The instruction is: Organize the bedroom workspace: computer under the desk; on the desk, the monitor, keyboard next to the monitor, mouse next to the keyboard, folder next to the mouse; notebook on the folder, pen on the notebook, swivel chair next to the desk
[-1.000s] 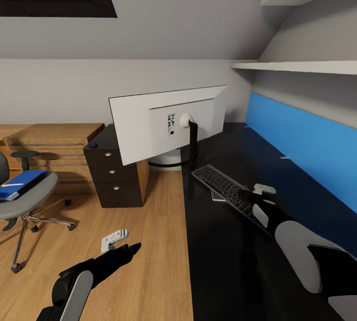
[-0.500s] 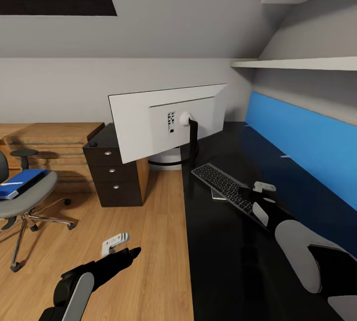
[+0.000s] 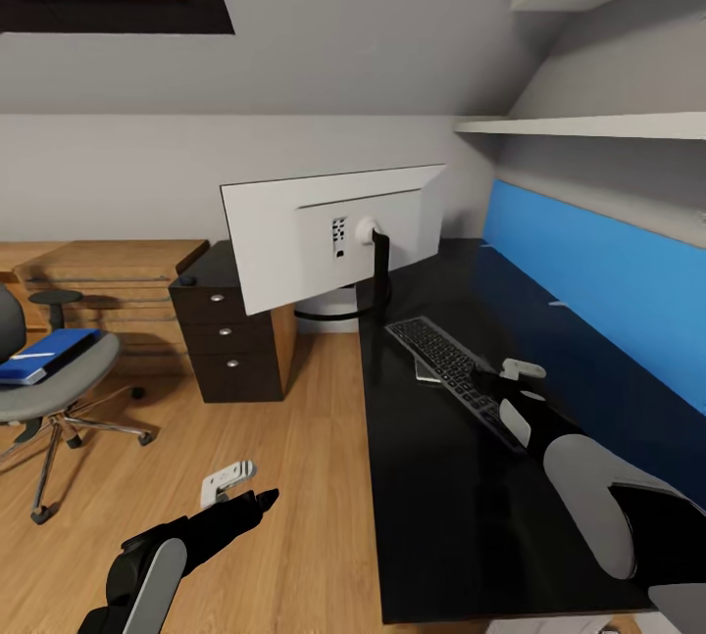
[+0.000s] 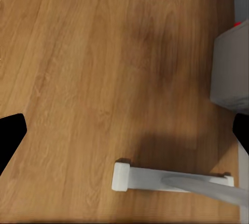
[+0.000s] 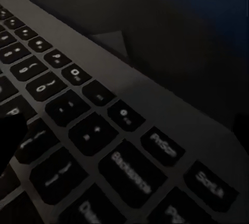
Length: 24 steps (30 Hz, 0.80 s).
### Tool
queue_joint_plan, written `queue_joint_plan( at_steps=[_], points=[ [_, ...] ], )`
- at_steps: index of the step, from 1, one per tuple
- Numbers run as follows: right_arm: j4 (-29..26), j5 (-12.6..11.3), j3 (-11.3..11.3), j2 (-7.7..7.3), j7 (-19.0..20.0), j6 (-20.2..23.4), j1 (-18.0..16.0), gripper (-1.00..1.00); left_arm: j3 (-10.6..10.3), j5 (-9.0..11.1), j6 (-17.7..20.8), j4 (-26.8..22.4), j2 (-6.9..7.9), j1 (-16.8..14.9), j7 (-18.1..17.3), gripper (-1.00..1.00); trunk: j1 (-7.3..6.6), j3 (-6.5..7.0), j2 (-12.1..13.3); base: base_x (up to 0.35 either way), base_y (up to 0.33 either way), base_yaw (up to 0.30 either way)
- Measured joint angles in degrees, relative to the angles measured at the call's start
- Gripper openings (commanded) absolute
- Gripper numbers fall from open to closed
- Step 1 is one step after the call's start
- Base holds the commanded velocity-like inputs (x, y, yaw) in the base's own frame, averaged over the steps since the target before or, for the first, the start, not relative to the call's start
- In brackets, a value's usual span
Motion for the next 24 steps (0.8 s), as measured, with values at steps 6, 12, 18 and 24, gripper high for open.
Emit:
queue_joint_plan(
  at_steps=[6,12,18,24],
  points=[
    [0.0,0.1,-0.1,-0.04,0.0,0.0,0.0,1.0,0.0,0.0,0.0,0.0,0.0,0.0,0.0,1.0,-0.02,0.0,0.0,-0.048,0.0,0.0],
    [0.1,0.0,0.0,-0.03,-0.1,0.0,0.0,1.0,0.4,0.0,0.0,0.1,0.0,0.0,0.0,1.0,0.0,0.0,0.0,-0.149,-0.058,0.0],
    [0.7,0.1,0.0,-0.04,-0.1,0.0,0.0,1.0,1.0,0.1,0.0,0.1,0.0,0.0,0.0,1.0,0.01,0.0,0.0,-0.274,-0.12,0.0],
    [1.0,0.1,-0.4,-0.04,0.0,0.0,0.0,1.0,1.1,0.1,0.0,0.1,0.0,0.0,0.0,1.0,0.0,0.0,0.0,-0.199,-0.131,0.0]
  ],
)
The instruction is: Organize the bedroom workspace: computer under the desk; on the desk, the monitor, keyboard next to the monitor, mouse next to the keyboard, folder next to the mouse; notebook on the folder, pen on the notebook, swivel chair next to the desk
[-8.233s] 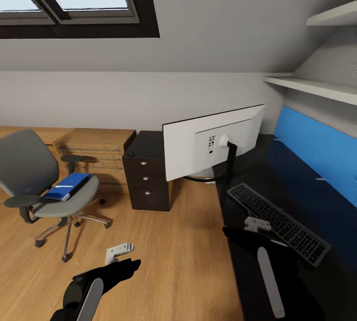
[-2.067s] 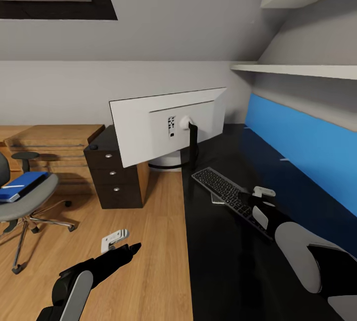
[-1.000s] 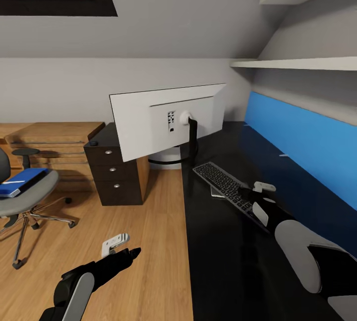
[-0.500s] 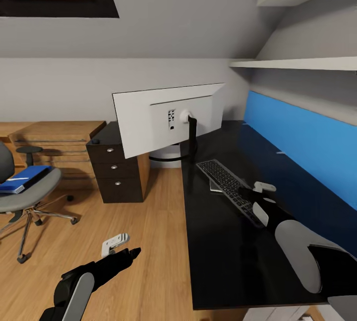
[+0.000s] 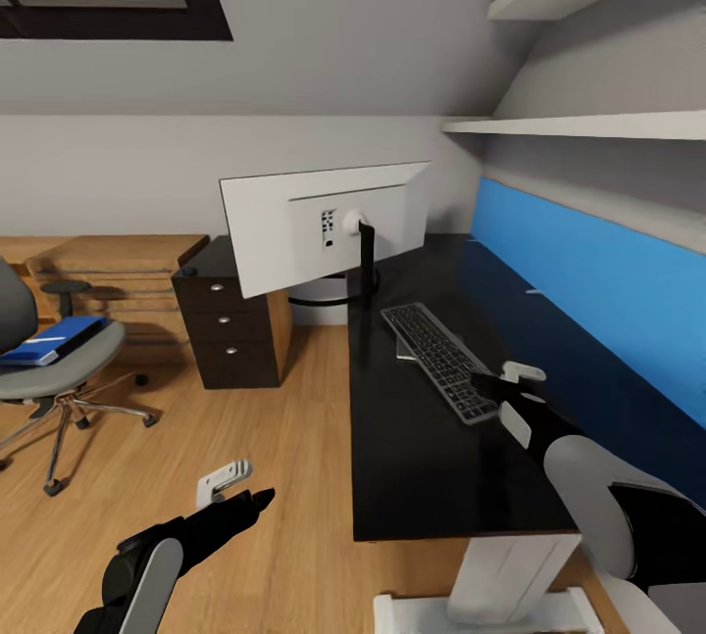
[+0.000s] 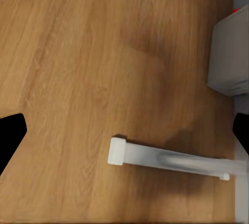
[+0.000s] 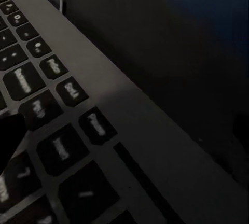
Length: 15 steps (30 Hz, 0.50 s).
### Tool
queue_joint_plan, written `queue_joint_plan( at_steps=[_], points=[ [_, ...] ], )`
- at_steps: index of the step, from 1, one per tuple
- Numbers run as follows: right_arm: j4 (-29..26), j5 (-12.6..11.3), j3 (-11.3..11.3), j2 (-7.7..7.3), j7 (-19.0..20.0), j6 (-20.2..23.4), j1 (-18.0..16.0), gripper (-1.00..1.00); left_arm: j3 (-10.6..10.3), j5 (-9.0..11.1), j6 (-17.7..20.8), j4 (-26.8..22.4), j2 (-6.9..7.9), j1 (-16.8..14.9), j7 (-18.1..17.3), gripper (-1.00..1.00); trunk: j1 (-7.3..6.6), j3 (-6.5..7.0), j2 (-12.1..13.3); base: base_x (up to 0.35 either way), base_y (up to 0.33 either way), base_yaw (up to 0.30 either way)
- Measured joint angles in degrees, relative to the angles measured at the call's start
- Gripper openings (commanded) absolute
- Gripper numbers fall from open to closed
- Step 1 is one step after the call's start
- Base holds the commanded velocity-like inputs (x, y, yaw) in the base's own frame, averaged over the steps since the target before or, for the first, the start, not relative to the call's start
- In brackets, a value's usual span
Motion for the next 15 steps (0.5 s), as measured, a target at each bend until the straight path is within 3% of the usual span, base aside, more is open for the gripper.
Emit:
queue_joint_plan(
  at_steps=[6,15],
  points=[
    [0.1,0.2,0.1,0.0,0.0,-0.1,0.0,1.0,0.0,0.0,0.0,0.0,0.0,0.0,0.0,1.0,0.0,0.0,0.0,-0.193,-0.111,0.0],
    [0.1,0.5,0.1,0.07,-0.1,-0.1,0.0,1.0,1.8,0.2,0.1,0.0,-0.05,0.0,-0.1,1.0,-0.02,0.0,0.0,-0.008,-0.003,0.0]
  ],
)
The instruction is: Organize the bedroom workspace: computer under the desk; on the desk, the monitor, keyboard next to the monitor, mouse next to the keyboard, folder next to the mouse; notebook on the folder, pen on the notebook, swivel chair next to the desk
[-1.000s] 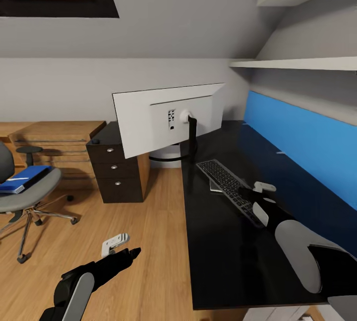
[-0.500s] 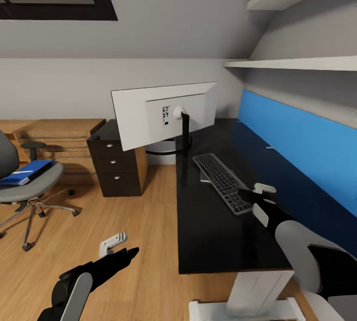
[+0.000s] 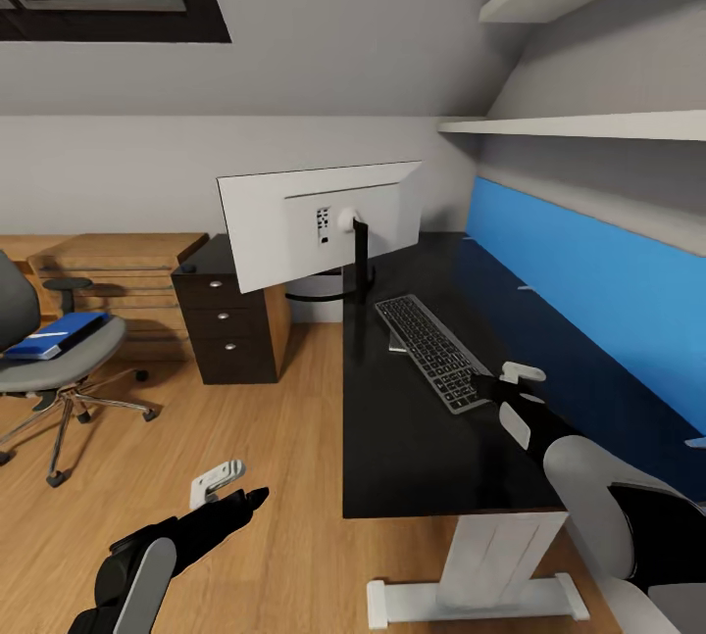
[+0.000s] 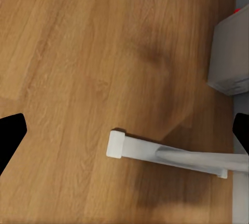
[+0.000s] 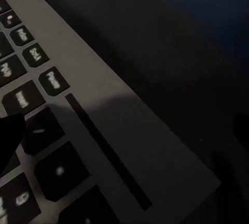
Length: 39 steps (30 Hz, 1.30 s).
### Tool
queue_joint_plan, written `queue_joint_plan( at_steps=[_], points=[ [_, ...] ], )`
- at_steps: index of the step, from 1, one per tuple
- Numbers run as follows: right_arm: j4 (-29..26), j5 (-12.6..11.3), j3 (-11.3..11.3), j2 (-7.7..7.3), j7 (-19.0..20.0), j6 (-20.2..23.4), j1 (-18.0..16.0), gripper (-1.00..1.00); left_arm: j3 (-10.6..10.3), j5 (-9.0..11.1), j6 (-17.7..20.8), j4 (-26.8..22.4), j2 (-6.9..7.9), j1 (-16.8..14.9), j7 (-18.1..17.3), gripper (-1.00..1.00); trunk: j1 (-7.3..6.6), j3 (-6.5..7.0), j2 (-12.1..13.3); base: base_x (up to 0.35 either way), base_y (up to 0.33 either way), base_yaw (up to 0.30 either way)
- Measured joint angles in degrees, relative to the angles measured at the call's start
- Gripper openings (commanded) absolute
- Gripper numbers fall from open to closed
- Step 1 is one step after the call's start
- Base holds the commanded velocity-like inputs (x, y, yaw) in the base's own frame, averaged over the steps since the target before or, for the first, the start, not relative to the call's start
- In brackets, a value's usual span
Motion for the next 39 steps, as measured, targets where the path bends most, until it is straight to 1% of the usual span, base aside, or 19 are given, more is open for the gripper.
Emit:
queue_joint_plan(
  at_steps=[6,14,15,29,39],
  points=[
    [0.0,0.0,0.0,0.0,0.0,0.0,0.0,1.0,0.0,0.0,0.0,0.0,-0.03,0.0,0.0,1.0,0.0,0.0,0.0,0.0,0.0,0.0],
    [2.1,0.1,-0.2,0.08,0.1,0.0,0.0,1.0,0.0,0.0,-0.1,0.1,-0.04,0.0,0.1,1.0,-1.75,1.44,3.2,0.0,0.0,0.0],
    [2.2,-0.2,0.1,0.08,0.1,0.0,0.0,1.0,0.1,0.0,-0.1,0.1,-0.04,0.0,0.2,1.0,-1.97,1.6,3.6,0.0,0.0,0.0],
    [2.3,-0.2,0.3,0.18,0.1,-0.1,0.0,1.0,0.0,-0.1,-0.1,0.9,-0.08,0.0,0.3,1.0,-5.04,4.12,9.2,0.0,0.0,0.0],
    [2.3,0.0,0.3,0.35,0.1,-0.1,0.0,1.0,0.0,-0.1,-0.1,0.9,-0.07,0.0,0.2,1.0,-5.05,4.12,9.2,0.0,0.0,0.0]
  ],
)
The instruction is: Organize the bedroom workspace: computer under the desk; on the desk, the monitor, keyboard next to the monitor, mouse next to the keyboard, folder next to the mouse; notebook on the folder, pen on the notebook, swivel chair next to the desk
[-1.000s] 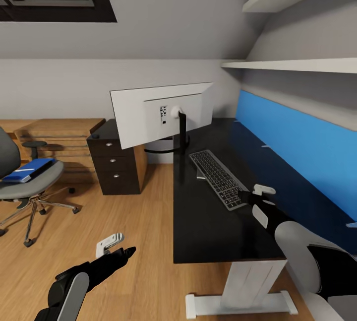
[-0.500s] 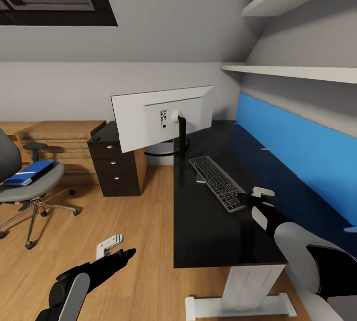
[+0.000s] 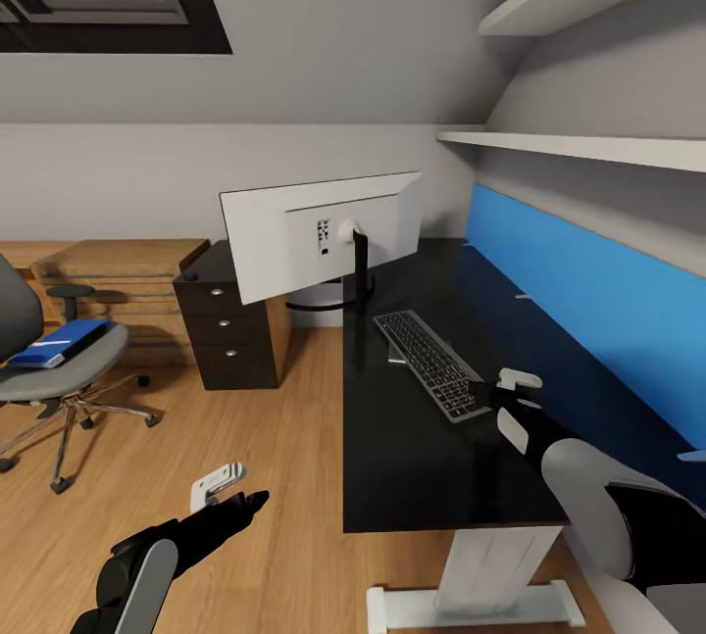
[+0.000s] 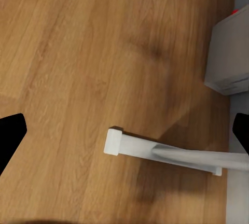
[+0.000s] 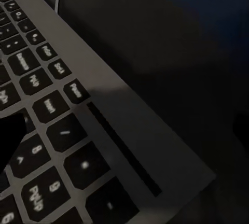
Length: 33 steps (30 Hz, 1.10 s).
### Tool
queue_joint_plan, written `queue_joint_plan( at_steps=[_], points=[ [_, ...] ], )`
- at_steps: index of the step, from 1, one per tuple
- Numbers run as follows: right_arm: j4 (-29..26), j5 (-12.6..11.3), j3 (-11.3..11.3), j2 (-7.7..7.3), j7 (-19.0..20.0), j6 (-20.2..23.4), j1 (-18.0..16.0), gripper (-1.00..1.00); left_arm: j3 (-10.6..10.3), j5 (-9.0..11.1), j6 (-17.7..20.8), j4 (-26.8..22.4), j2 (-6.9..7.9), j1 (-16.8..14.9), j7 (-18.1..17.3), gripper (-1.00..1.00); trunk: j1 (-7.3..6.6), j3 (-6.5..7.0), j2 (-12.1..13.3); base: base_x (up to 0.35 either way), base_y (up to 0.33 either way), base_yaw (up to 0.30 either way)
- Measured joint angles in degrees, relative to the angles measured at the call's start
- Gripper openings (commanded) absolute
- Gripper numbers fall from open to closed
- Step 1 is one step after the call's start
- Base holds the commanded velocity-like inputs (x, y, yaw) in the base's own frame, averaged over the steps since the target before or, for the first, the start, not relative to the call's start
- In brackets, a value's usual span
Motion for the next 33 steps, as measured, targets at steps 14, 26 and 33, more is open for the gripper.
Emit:
queue_joint_plan(
  at_steps=[14,26,33],
  points=[
    [0.0,1.4,0.1,0.49,0.2,0.0,0.0,1.0,-0.1,0.0,0.0,0.8,0.03,0.0,0.0,1.0,-0.01,0.0,0.0,0.178,0.0,0.0],
    [0.0,1.4,0.1,0.58,0.2,-0.1,0.0,1.0,-0.1,-0.2,-0.1,1.3,0.0,0.0,0.0,1.0,-0.02,0.0,0.0,0.076,0.0,0.006],
    [0.0,1.6,0.1,1.66,0.1,-0.1,0.0,1.0,0.0,-0.1,-0.1,1.3,0.03,0.0,0.0,1.0,0.0,-0.2,0.0,0.046,0.0,0.129]
  ],
)
